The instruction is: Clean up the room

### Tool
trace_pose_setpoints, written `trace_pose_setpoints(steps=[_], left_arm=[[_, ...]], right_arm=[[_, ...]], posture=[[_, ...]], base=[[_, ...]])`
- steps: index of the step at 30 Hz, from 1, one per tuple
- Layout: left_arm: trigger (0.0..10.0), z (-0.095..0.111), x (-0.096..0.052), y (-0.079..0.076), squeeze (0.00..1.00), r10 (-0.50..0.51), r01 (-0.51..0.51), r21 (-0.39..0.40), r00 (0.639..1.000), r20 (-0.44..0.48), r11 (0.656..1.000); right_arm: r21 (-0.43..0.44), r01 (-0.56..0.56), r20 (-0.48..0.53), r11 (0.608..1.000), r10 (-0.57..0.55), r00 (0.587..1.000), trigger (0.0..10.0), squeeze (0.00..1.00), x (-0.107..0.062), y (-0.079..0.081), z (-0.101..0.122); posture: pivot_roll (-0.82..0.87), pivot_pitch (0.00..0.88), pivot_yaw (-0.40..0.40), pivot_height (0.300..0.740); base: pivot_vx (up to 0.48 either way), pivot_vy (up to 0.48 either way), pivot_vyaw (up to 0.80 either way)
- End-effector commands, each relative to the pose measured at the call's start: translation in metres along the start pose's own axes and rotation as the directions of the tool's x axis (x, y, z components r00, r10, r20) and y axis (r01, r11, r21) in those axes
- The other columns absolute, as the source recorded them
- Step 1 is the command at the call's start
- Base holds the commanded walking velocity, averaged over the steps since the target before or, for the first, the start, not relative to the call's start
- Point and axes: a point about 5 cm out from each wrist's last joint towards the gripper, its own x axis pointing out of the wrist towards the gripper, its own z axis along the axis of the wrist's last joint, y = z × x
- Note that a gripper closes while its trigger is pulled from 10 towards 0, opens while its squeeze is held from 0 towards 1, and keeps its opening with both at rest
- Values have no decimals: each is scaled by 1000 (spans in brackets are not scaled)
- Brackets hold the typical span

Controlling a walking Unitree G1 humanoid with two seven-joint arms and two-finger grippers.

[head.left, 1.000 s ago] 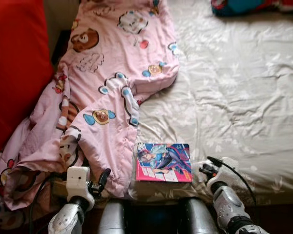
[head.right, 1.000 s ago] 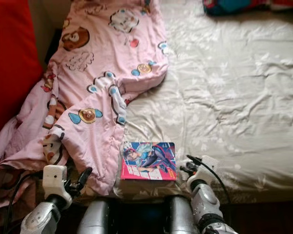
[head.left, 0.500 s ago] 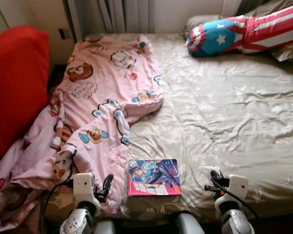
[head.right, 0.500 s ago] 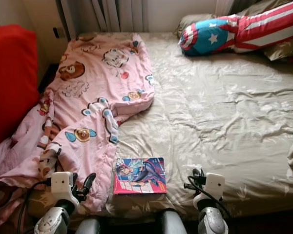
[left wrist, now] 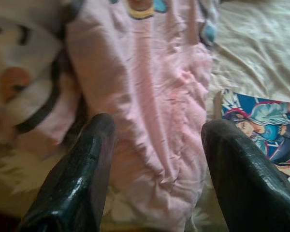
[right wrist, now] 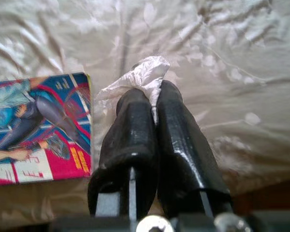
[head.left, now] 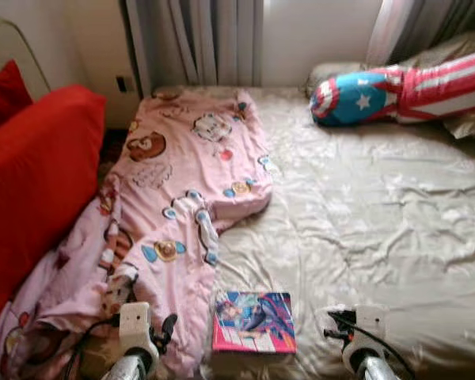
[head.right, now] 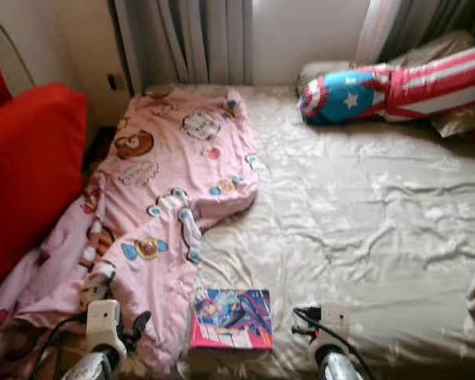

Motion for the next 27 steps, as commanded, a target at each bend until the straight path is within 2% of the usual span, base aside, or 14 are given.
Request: trace_pose_setpoints(steps=[1, 6, 7, 15, 20, 24, 27], left_arm=[[10000, -10, -2, 2, 0, 9, -9, 12, 998, -59, 1000], [10000, -25, -4, 3, 0, 25, -22, 22, 987, -161, 1000], [10000, -27, -3, 3, 0, 33, -32, 5, 983, -182, 999], [10000, -30, 0, -7, 0, 11, -8, 14, 973, -230, 1000], [10000, -46, -8, -5, 0, 5, 7, 40, 953, -304, 999], [10000, -57, -17, 6, 0, 47, -37, 36, 939, -342, 999], [10000, -58, -20, 14, 0, 66, -57, 35, 937, -344, 998]], right_arm=[[-18, 19, -79, 1000, -20, 997, 10000, 0, -3, -3, -13], [-38, 9, -184, 999, -16, 983, 10000, 0, -8, 0, -29], [-33, 20, -205, 999, -26, 978, 10000, 0, -10, 0, -33], [-48, 2, -248, 999, -14, 969, 10000, 0, -13, 6, -43], [-37, -1, -254, 999, -8, 967, 10000, 0, -14, 9, -45], [-55, -13, -273, 998, -3, 962, 10000, 0, -15, 10, -49], [-34, 27, -279, 999, -35, 960, 10000, 0, -16, 6, -50]], posture=[[4, 0, -52, 740], [-1, 0, -46, 740], [1, 0, -47, 740], [5, 0, -45, 740], [-10, 0, -32, 740], [-10, 0, -30, 740], [-3, 0, -30, 740]], base=[[0, 0, 0], [0, 0, 0], [0, 0, 0], [0, 0, 0], [0, 0, 794], [0, 0, 794], [0, 0, 796]])
